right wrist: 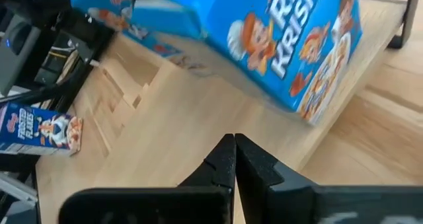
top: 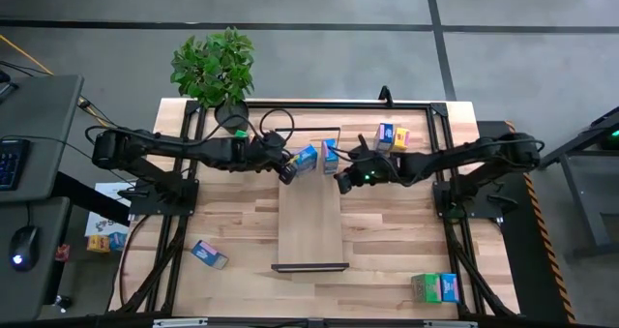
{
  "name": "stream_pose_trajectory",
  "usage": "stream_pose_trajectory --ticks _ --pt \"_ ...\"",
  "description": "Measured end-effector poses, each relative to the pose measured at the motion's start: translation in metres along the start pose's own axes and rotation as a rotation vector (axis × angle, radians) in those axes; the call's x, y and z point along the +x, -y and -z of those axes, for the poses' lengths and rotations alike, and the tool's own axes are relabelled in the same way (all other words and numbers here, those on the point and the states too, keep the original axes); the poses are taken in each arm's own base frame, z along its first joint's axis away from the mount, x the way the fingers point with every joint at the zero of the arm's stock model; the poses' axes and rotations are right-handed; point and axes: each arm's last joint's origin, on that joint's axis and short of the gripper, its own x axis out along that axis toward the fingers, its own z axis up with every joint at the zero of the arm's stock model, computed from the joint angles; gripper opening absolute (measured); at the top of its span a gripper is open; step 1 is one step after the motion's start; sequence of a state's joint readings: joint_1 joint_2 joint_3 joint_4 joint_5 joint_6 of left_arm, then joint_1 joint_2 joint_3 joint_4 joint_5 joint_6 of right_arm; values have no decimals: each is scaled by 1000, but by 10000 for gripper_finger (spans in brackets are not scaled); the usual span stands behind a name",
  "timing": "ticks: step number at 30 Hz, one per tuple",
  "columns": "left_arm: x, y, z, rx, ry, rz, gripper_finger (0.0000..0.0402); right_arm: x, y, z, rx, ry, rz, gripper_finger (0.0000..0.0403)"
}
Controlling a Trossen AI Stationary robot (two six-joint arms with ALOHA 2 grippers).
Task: Stack cereal on shelf
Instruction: Put the left light blue cereal box on the shelf aligned with the other light blue cereal box
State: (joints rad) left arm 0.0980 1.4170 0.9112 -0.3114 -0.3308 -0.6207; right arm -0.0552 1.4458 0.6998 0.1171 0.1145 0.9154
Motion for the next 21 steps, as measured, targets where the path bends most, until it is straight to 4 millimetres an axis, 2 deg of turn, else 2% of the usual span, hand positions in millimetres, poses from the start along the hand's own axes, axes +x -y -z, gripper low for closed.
stream_pose_trajectory --ticks 14,21 --pt "-8 20 11 -141 31 48 0 1 1 -5 5 24 -12 0" --pt "-9 25 5 -226 86 102 0 1 1 -5 5 25 -13 0"
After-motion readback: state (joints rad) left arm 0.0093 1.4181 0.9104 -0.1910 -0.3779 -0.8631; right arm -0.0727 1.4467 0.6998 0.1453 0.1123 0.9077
